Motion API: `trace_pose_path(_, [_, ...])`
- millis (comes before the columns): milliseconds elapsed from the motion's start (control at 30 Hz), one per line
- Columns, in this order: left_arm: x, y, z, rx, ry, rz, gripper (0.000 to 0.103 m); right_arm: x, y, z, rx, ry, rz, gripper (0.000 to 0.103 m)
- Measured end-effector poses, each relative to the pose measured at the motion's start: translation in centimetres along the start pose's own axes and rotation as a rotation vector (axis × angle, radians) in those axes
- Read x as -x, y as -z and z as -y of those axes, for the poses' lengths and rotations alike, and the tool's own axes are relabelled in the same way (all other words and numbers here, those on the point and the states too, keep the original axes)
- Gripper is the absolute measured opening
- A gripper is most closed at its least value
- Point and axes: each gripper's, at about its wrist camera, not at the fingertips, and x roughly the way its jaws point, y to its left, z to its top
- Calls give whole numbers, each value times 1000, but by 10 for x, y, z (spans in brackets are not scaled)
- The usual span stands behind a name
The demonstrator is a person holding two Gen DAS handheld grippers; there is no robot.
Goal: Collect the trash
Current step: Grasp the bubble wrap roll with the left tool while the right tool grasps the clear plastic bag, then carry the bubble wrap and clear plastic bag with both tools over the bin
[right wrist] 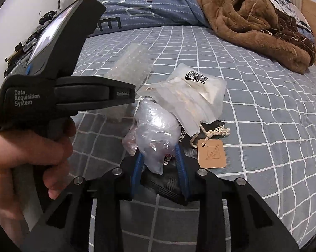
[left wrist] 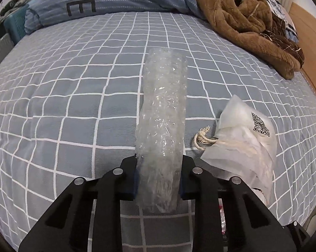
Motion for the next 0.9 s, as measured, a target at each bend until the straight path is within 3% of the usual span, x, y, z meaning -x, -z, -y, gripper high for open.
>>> trace_pose_path(900, [68,33,-29,35,-31,44,25,49,-4,-9,21,-32,51,26])
